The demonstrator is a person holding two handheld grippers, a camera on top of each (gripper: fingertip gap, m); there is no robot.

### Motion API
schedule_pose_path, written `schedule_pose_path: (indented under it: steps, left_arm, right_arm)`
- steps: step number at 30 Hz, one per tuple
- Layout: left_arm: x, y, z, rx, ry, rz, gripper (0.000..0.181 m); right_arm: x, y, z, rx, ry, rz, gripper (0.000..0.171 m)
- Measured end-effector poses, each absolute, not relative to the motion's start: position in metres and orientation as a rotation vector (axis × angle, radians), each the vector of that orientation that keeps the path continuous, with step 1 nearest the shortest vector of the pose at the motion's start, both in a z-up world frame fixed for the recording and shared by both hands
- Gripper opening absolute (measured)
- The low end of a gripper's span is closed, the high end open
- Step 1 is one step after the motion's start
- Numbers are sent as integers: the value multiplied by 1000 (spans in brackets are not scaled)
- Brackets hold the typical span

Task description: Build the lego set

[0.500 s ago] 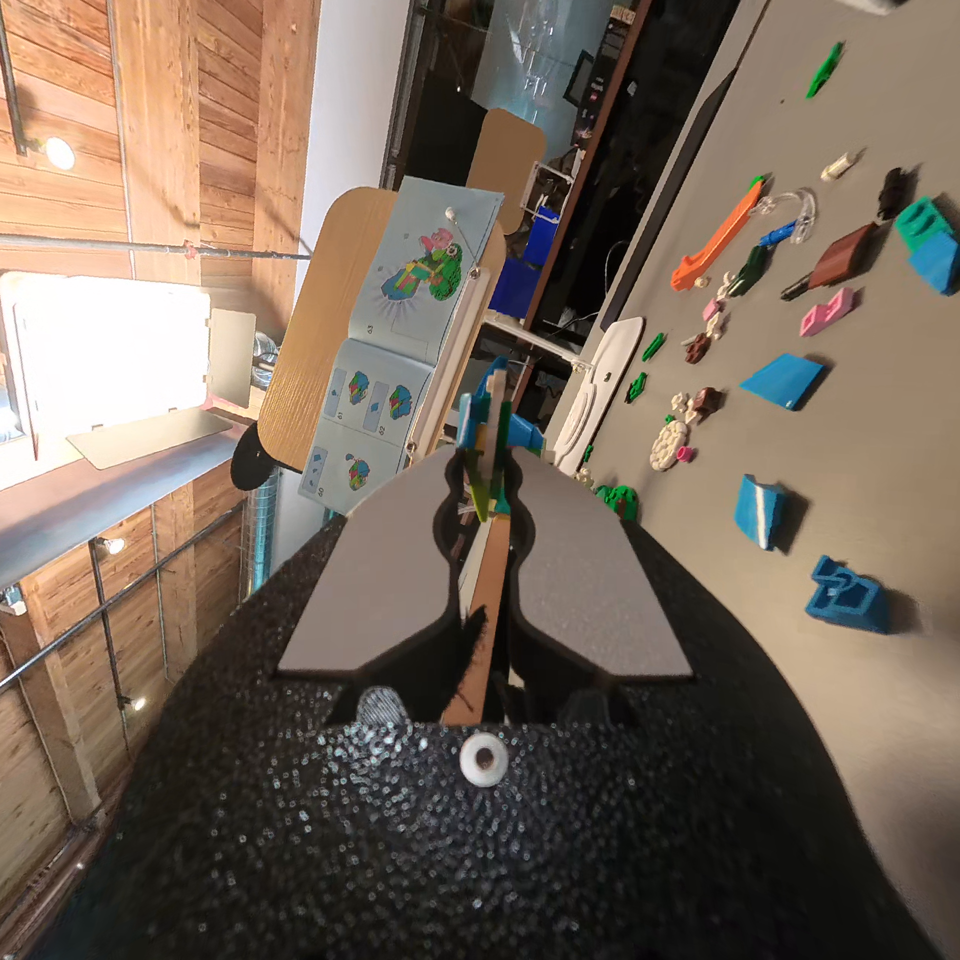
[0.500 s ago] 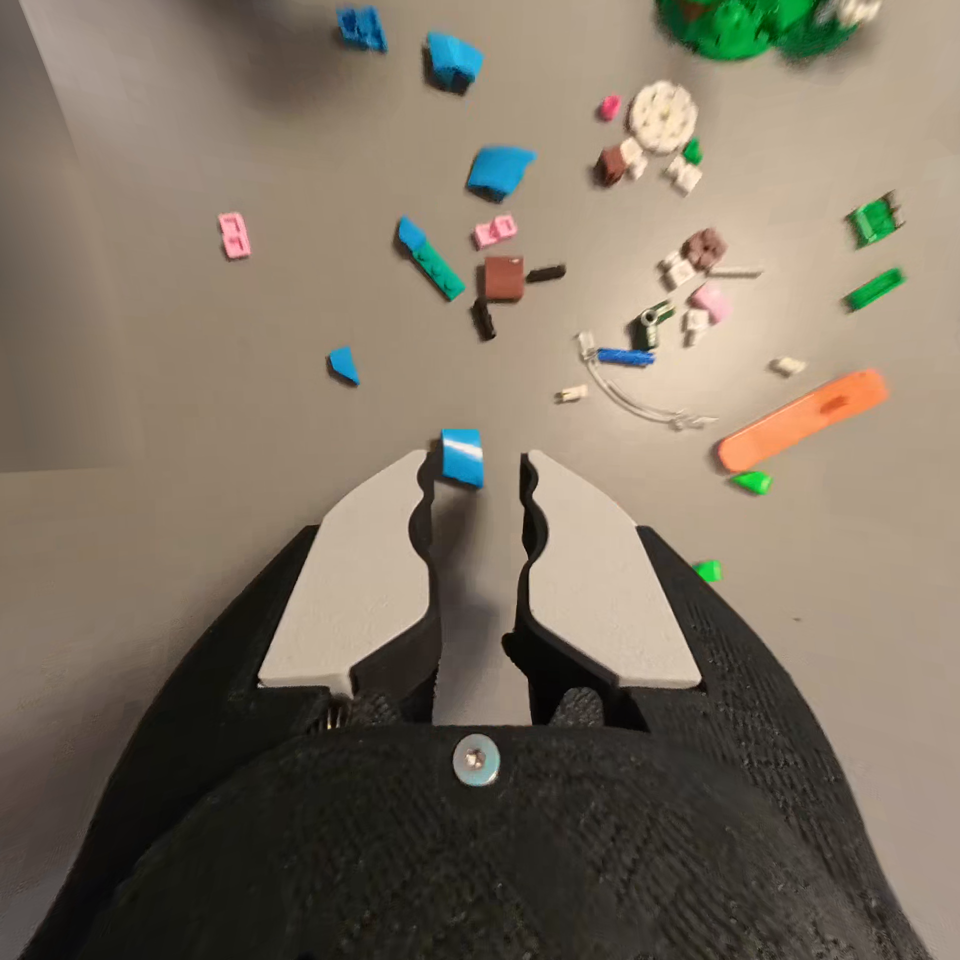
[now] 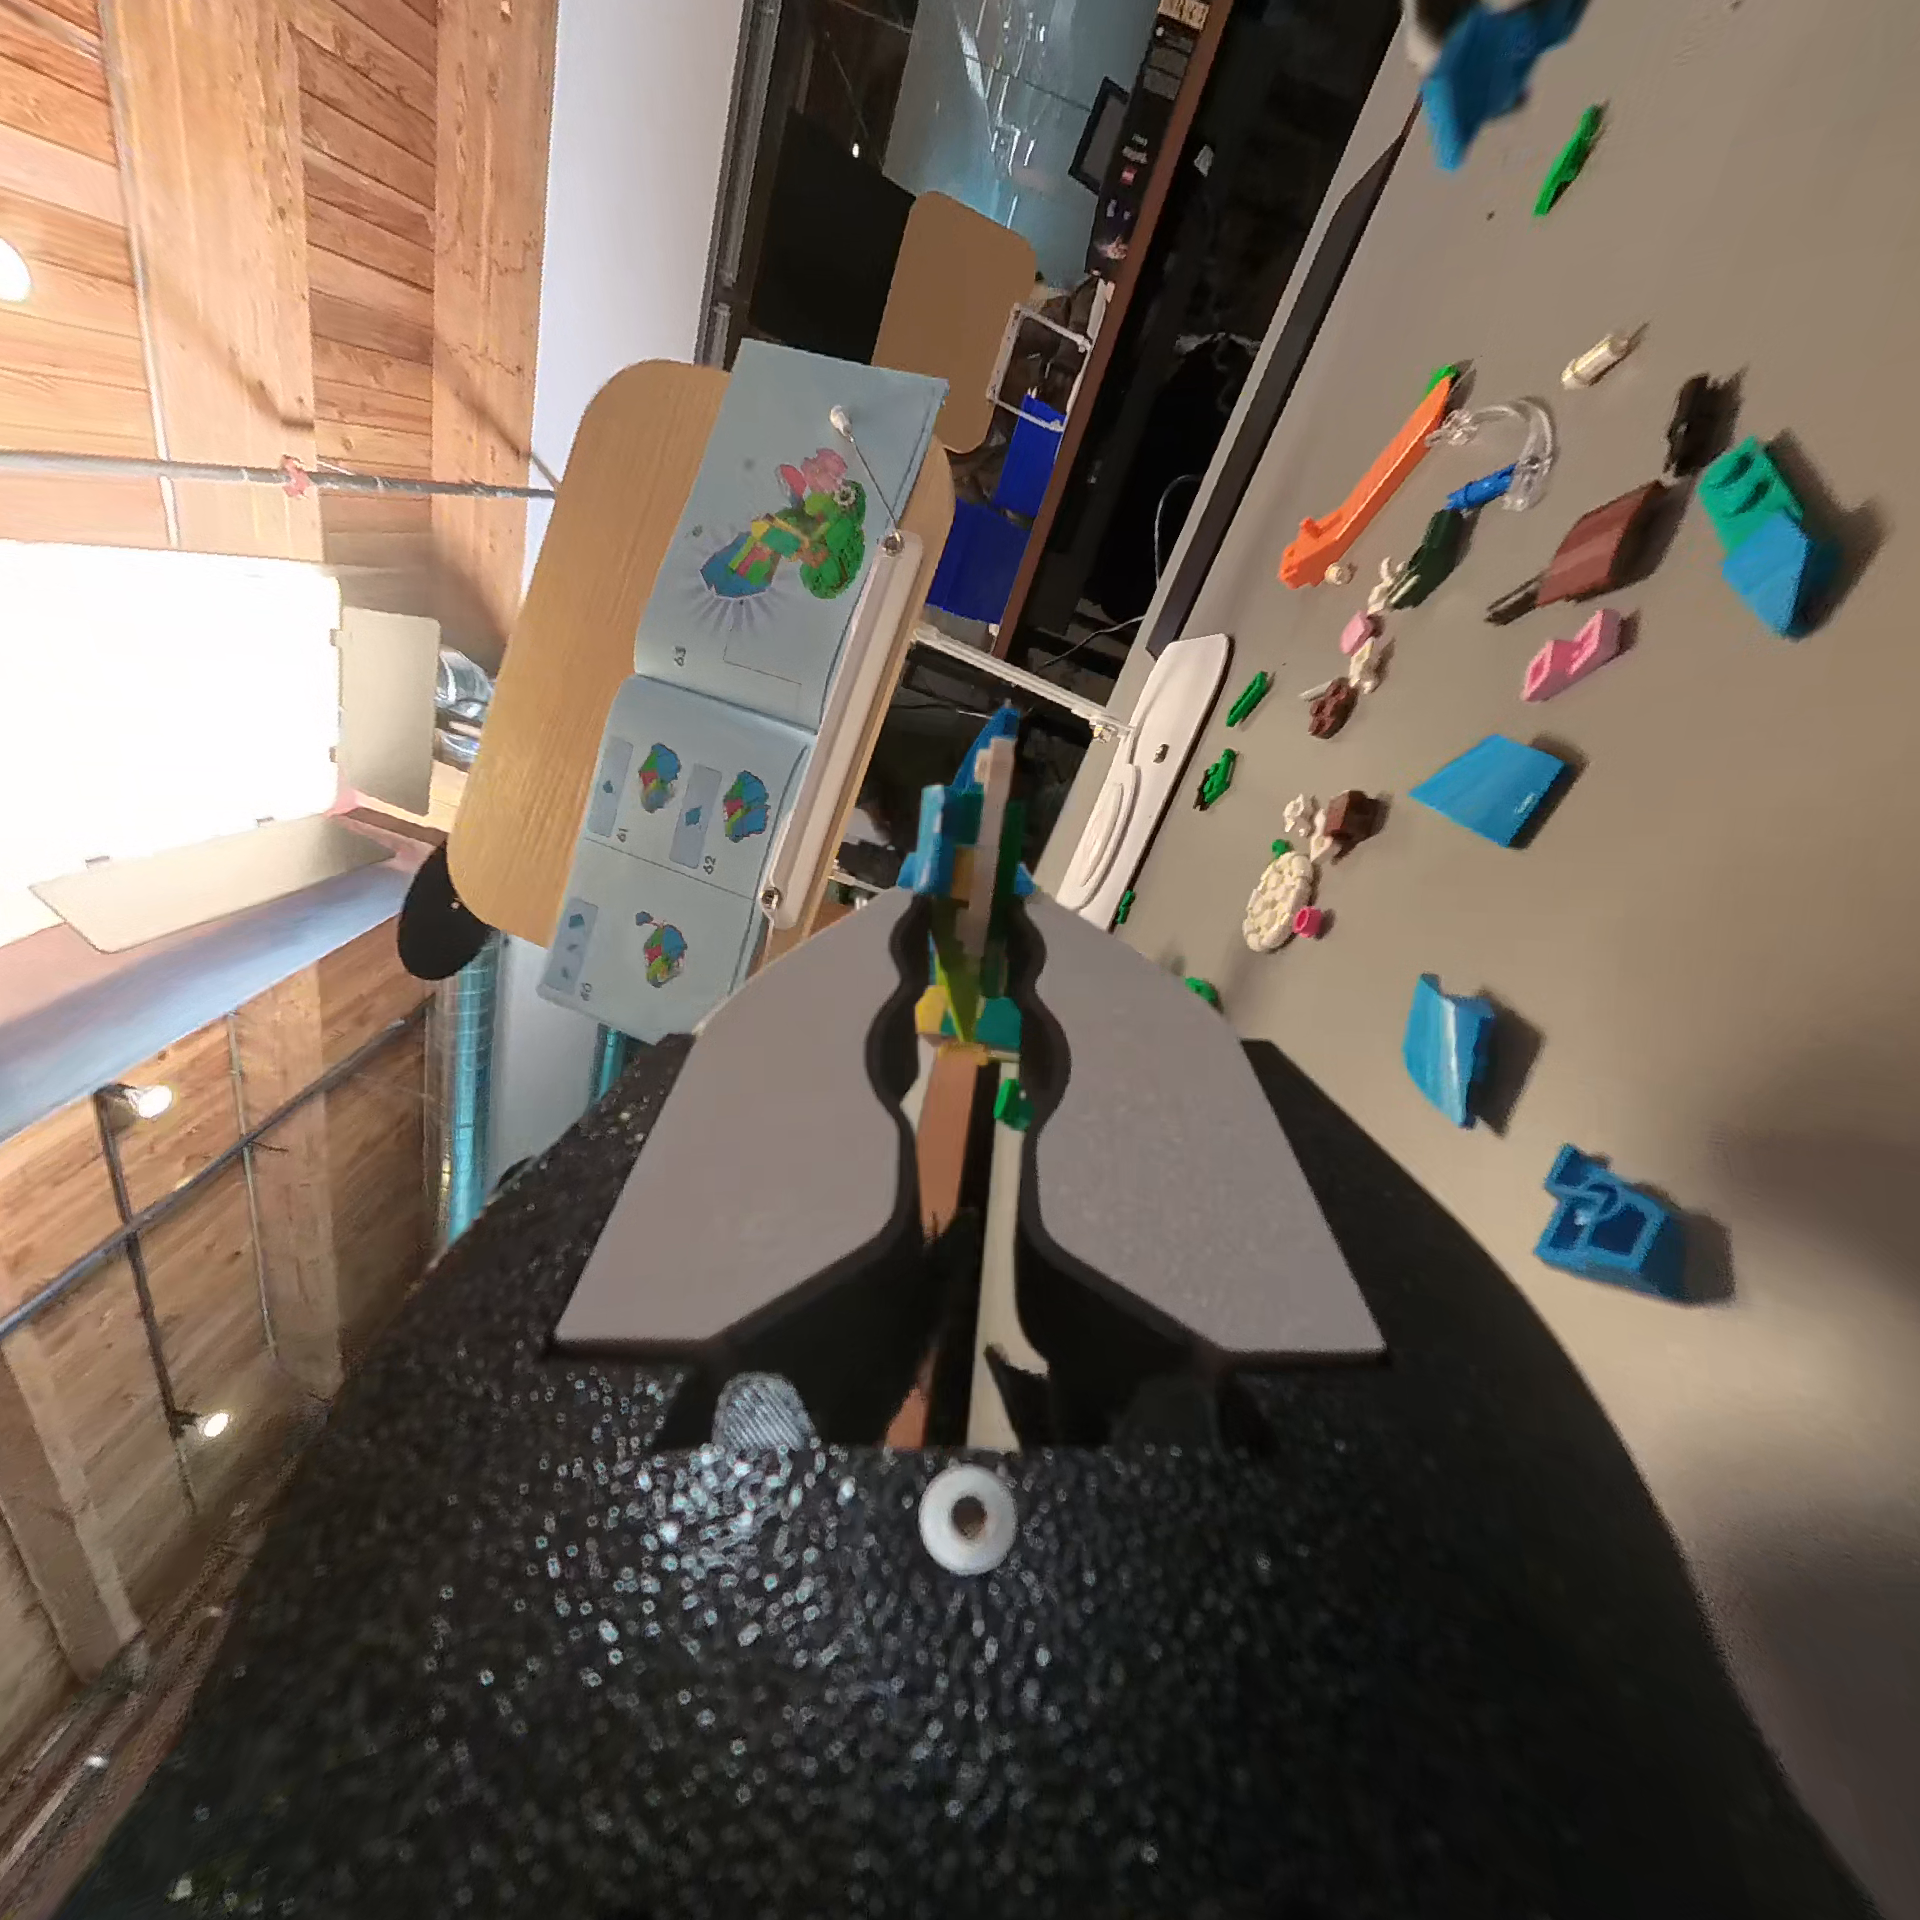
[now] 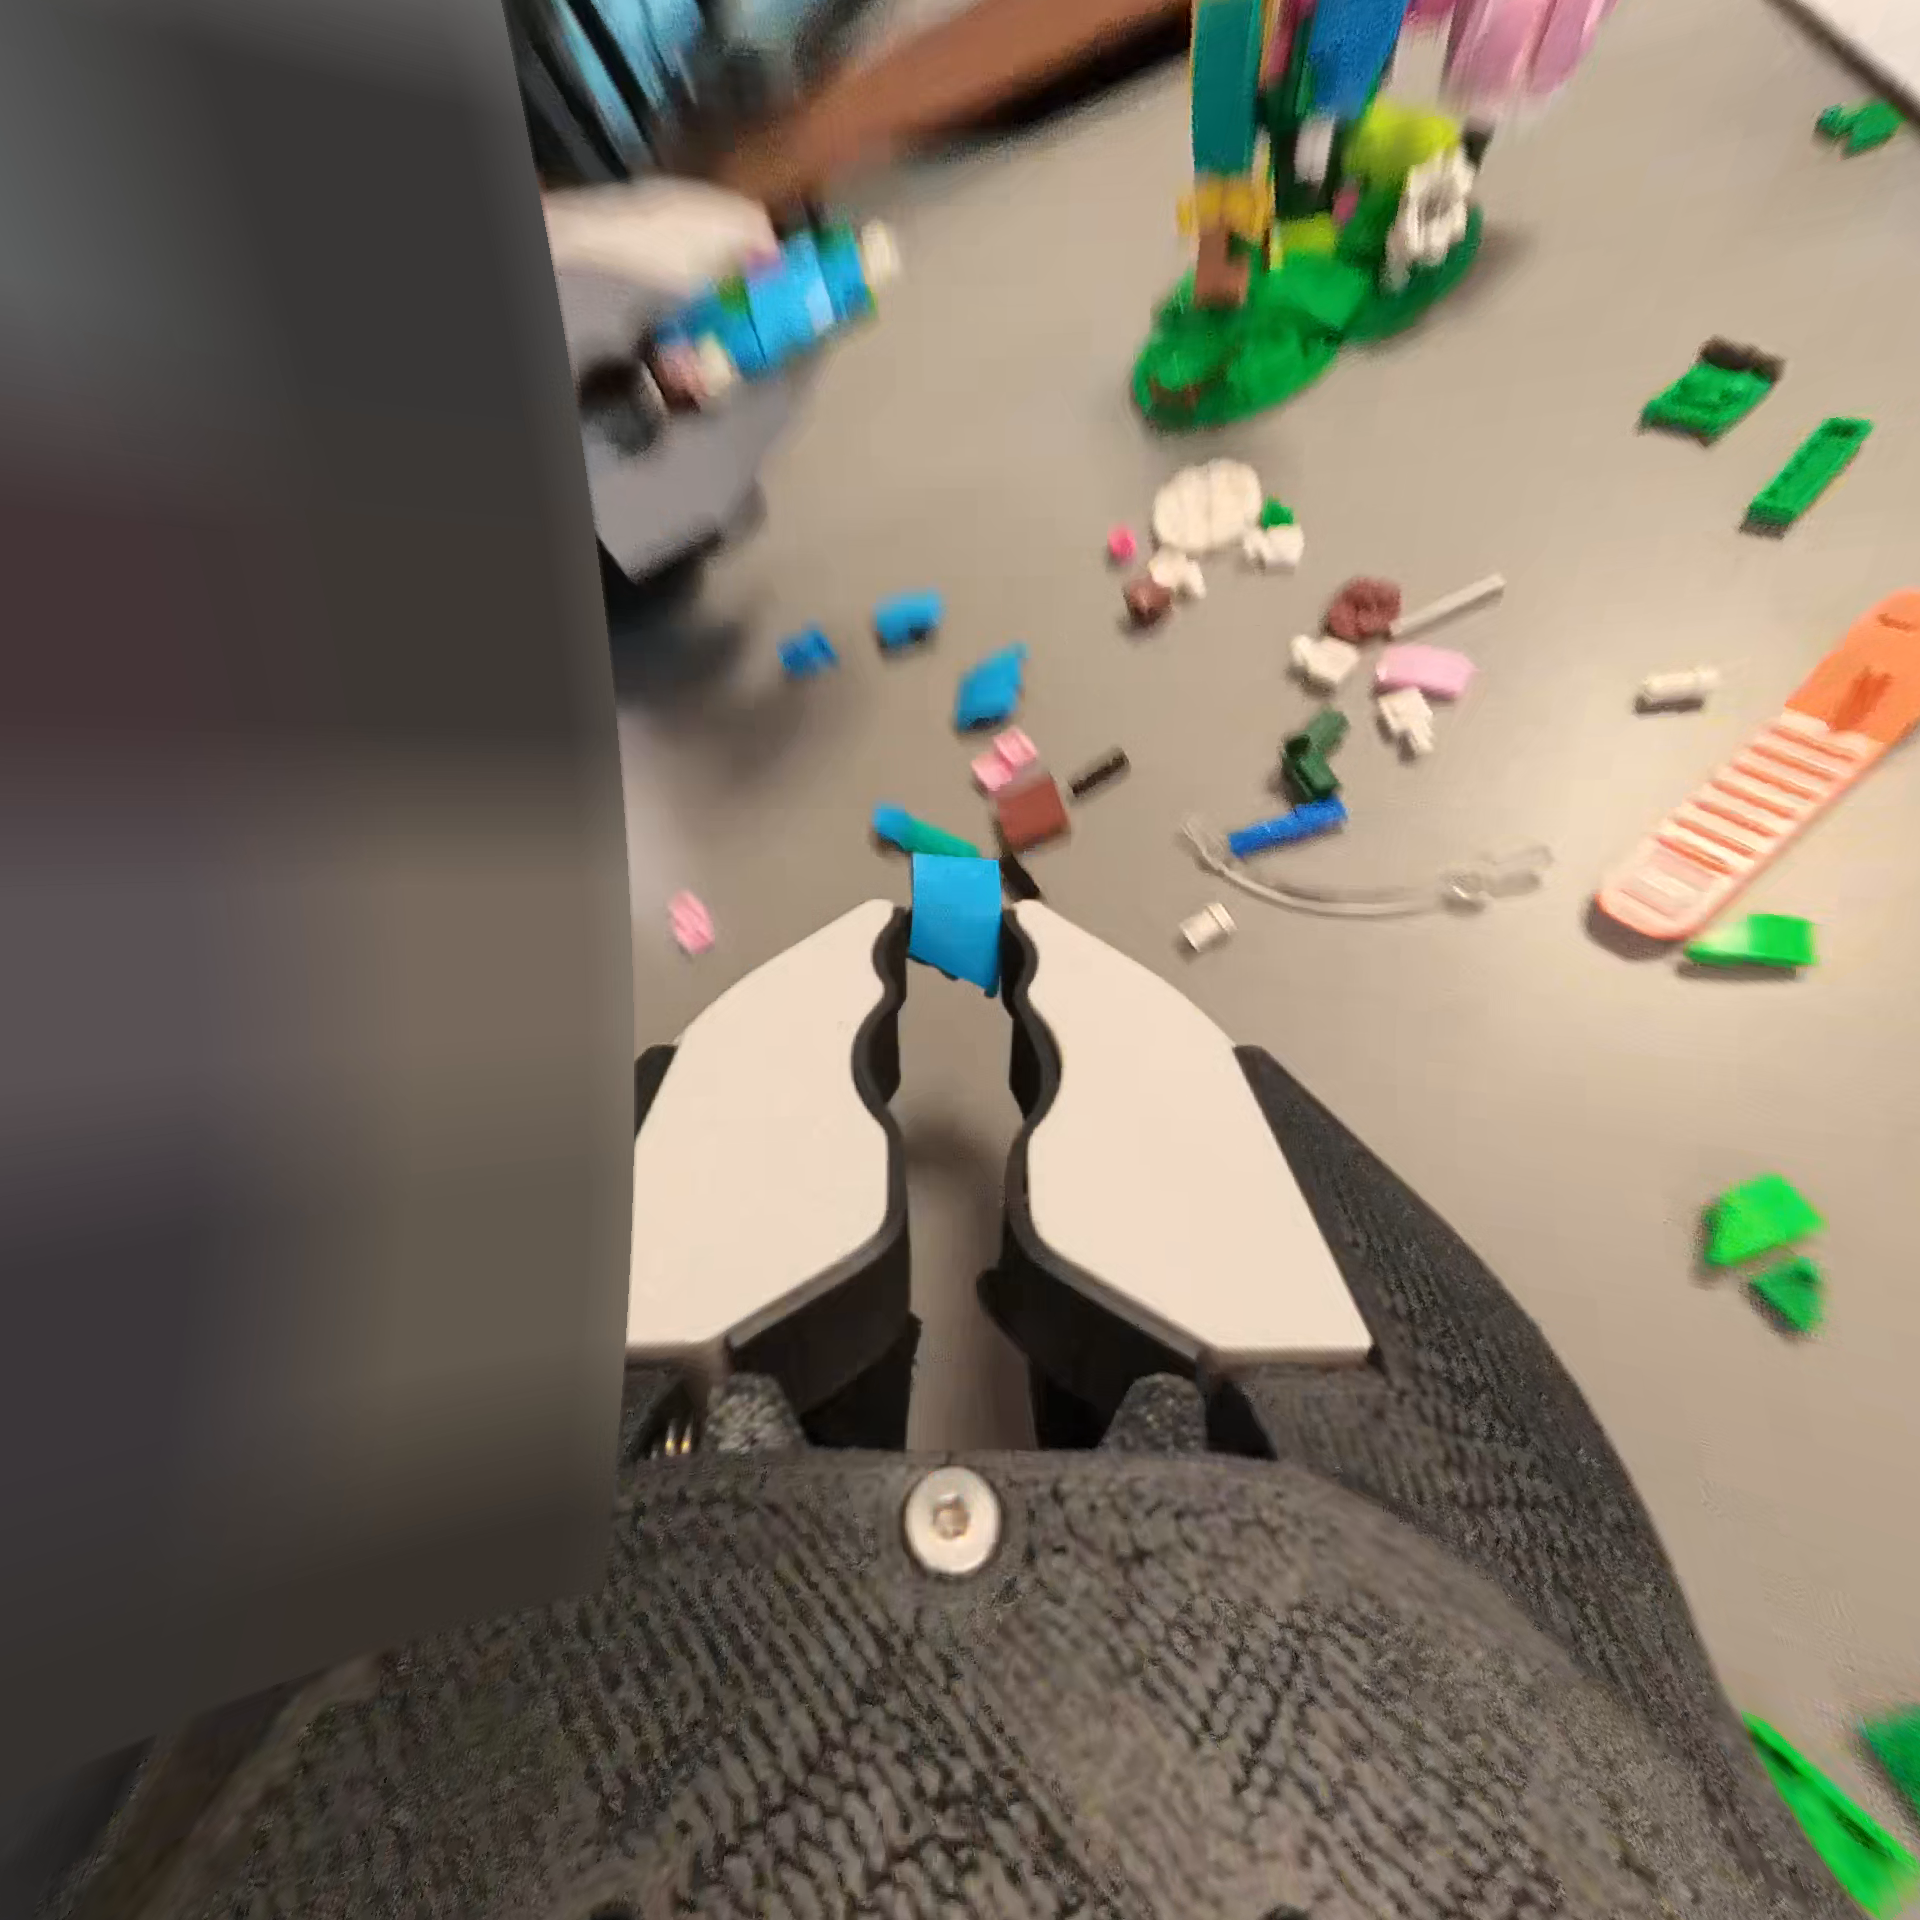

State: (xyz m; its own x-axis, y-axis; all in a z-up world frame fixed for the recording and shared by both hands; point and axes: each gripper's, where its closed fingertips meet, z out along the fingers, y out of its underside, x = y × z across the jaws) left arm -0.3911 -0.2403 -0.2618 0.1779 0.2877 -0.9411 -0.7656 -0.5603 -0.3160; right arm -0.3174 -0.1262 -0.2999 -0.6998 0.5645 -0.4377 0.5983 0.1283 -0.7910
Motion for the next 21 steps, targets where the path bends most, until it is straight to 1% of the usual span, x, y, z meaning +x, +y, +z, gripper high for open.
schedule_pose_path:
  steps: [2, 4, 6, 10, 12, 15, 21]
  left_arm:
    - [-390, -237, -260, -1597, 423, 1485, 14]
    - [-387, -234, -258, -1596, 384, 1448, 14]
    - [-384, -231, -255, -1579, 381, 1459, 14]
    - [-375, -226, -251, -1529, 433, 1494, 14]
    - [-373, -224, -254, -1543, 449, 1477, 14]
    - [-371, -222, -257, -1558, 456, 1460, 14]
    - [-370, -219, -261, -1580, 508, 1501, 13]
  right_arm:
    - [-321, -131, -286, 1203, 2211, -1772, 15]
    - [-325, -139, -278, 1183, 2213, -1828, 15]
    - [-330, -152, -267, 1138, 2320, -1885, 15]
    - [-333, -189, -241, 887, 2714, -1943, 15]
    - [-335, -201, -235, 772, 2898, -1912, 15]
    - [-335, -212, -239, 659, 3062, -1777, 15]
    - [-335, -214, -258, 633, 3151, -1548, 15]
